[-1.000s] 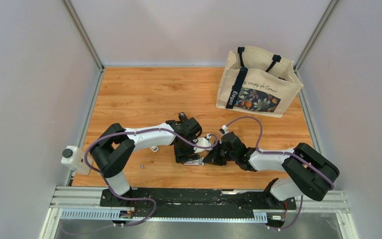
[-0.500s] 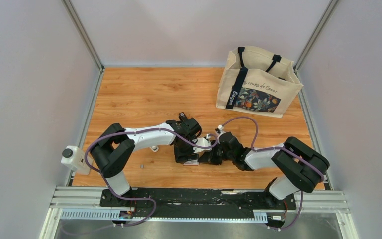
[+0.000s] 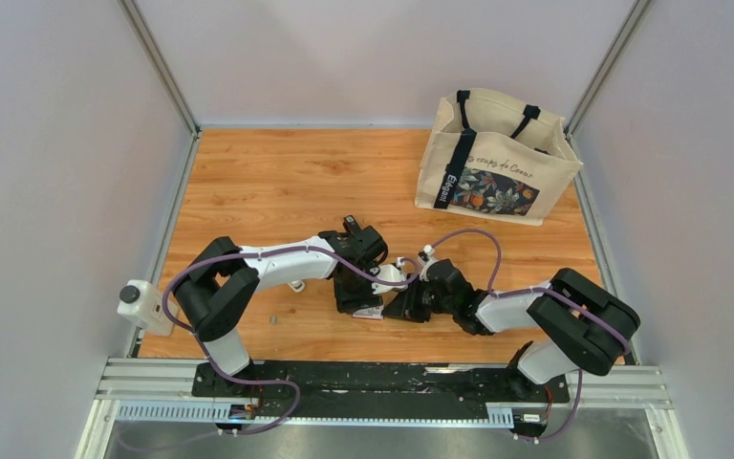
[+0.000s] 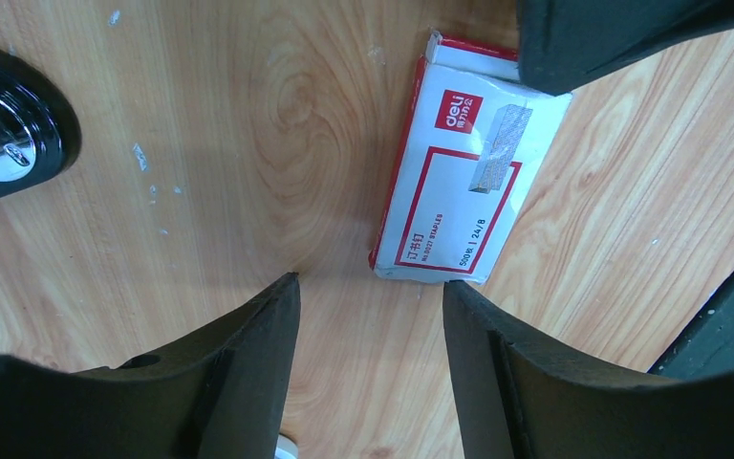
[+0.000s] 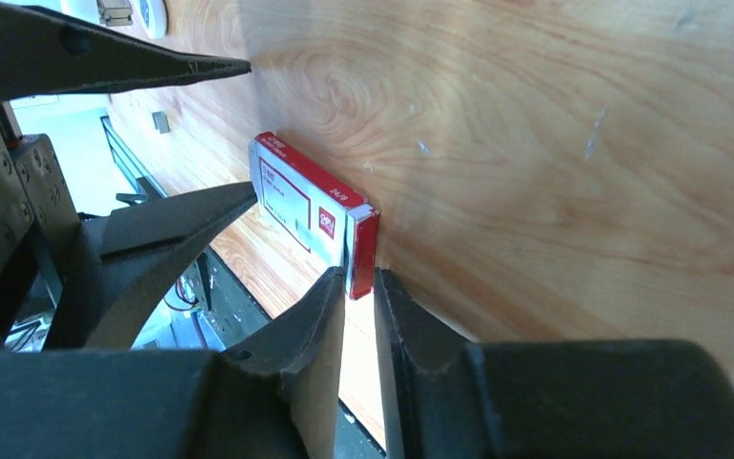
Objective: Unload the staples from the stapler
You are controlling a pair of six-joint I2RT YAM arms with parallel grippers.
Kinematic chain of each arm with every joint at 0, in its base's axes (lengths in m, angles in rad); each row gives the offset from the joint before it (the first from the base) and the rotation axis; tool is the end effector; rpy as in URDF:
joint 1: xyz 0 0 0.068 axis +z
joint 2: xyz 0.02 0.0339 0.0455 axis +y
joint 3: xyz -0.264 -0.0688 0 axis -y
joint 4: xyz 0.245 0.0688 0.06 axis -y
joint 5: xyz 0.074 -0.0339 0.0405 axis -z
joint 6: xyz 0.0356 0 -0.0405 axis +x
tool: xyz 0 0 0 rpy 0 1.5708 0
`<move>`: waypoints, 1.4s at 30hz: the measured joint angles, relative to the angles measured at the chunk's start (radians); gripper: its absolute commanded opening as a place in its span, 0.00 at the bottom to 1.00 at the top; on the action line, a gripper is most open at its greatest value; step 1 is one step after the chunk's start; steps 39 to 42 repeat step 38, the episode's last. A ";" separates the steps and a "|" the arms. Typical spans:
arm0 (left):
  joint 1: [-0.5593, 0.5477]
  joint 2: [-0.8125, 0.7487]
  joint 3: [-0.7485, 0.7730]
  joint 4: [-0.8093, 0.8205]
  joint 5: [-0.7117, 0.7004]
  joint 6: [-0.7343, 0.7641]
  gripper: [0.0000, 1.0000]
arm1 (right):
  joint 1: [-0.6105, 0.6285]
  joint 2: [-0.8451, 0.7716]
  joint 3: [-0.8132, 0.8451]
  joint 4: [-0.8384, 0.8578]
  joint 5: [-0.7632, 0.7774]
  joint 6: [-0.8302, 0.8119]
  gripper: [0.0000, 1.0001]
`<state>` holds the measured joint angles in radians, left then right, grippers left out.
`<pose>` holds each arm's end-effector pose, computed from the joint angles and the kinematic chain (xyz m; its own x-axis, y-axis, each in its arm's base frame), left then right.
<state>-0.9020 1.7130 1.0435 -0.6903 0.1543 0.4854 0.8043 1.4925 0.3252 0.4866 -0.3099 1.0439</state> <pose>0.1877 -0.2463 0.1631 -0.1652 0.9526 -0.2554 0.9862 0.1616 -0.0352 0.1549 0.1765 0.1070 -0.9546 0.1955 -0.2249 -0.0503 0.6382 0.7682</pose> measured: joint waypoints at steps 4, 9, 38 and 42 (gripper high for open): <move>0.000 0.000 0.000 0.002 -0.003 0.000 0.64 | -0.006 -0.034 -0.017 -0.015 -0.004 0.000 0.30; 0.000 0.000 0.000 0.002 -0.008 0.000 0.69 | -0.025 -0.064 -0.028 -0.030 -0.011 -0.001 0.33; 0.554 -0.639 0.174 -0.314 0.122 -0.122 0.87 | -0.190 -0.362 0.496 -0.962 0.129 -0.482 1.00; 0.554 -0.639 0.174 -0.314 0.122 -0.122 0.87 | -0.190 -0.362 0.496 -0.962 0.129 -0.482 1.00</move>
